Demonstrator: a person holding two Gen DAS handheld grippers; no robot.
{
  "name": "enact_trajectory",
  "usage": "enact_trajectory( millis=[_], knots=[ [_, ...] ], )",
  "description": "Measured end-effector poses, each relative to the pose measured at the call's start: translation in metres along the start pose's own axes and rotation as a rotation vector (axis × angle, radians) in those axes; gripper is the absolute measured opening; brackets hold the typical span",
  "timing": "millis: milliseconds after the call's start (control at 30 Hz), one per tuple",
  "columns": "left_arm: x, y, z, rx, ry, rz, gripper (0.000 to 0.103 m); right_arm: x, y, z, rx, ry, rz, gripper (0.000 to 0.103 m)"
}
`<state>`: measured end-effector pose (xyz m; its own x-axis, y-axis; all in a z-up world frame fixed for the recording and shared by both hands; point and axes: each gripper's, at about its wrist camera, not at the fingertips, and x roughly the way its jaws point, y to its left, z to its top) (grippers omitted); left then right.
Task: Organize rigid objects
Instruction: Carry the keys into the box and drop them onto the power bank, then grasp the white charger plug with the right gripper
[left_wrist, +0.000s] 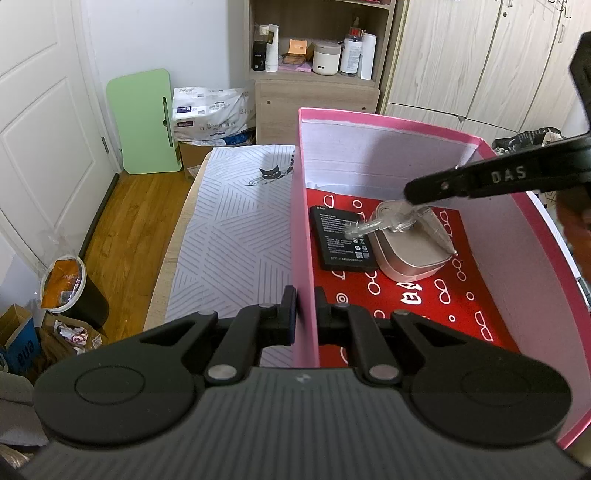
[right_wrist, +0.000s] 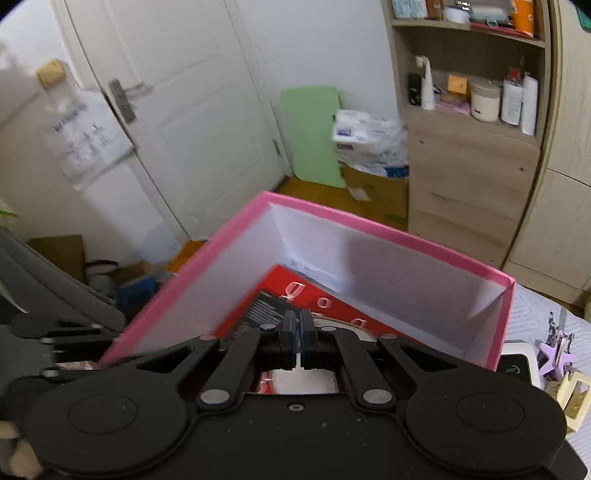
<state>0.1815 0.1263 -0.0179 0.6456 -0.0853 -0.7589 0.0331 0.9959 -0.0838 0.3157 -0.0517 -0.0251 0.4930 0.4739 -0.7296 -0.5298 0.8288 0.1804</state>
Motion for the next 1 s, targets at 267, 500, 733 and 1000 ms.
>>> enact_trajectory(
  millis=[267,500,733,1000],
  knots=[
    [0.0,0.0,-0.001,0.002,0.0,0.0,0.008,-0.063,-0.011,-0.019,0.065,-0.117,0.026,0.018],
    [-0.001,-0.001,-0.001,0.013,-0.002,0.004,0.008,-0.126,-0.03,-0.06,0.116,-0.179,-0.067,0.021],
    [-0.002,-0.003,-0.001,0.02,-0.009,0.008,0.008,-0.172,-0.042,-0.102,0.143,-0.205,-0.153,0.03],
    [-0.002,-0.003,-0.001,0.027,-0.008,0.009,0.008,-0.175,-0.059,-0.146,0.239,-0.153,-0.202,0.046]
  ],
)
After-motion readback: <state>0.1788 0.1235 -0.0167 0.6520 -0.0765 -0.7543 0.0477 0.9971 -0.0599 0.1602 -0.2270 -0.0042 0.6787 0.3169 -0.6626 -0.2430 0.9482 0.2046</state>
